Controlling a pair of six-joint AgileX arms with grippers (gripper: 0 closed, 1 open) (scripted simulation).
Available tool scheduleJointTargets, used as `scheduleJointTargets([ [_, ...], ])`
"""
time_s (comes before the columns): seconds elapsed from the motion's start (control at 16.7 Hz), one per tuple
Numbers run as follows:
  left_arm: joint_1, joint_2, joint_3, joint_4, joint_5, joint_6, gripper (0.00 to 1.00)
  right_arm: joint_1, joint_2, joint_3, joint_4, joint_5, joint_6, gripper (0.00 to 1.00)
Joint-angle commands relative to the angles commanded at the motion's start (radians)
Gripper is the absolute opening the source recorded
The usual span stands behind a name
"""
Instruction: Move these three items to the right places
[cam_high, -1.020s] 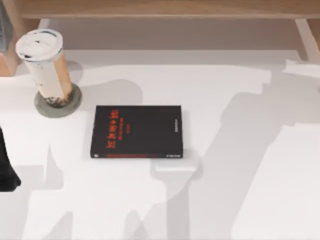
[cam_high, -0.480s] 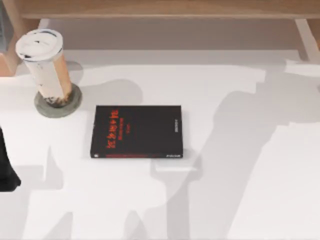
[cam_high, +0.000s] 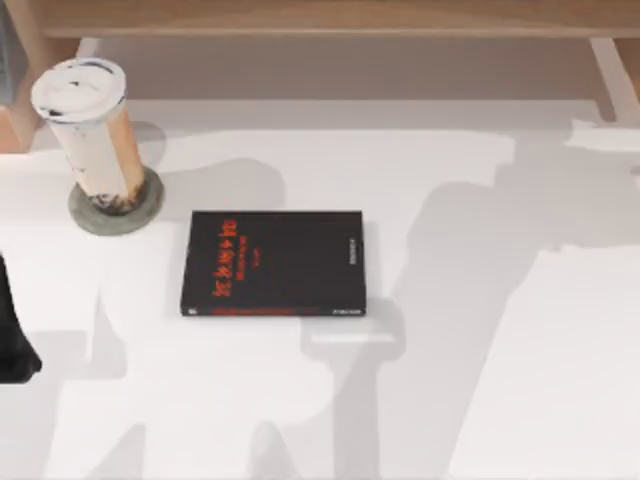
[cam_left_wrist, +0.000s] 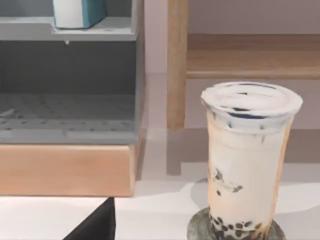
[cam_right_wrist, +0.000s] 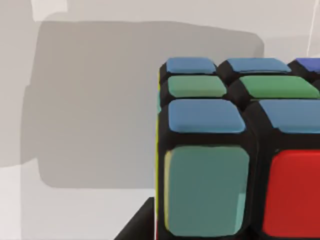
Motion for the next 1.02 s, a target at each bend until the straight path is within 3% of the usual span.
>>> scheduleJointTargets([
  [0.24, 0.000, 0.000, 0.000, 0.000, 0.000, 0.000, 1.00, 0.105, -0.077, -0.066, 0.019, 0.067, 0.054, 0.00],
  [0.54, 0.000, 0.000, 0.000, 0.000, 0.000, 0.000, 1.00, 0.339, -0.252, -0.191, 0.151, 0.200, 0.156, 0.00],
  [1.02, 0.000, 0.000, 0.000, 0.000, 0.000, 0.000, 1.00, 0.668, -0.550, -0.381, 0.637, 0.391, 0.290, 0.00],
])
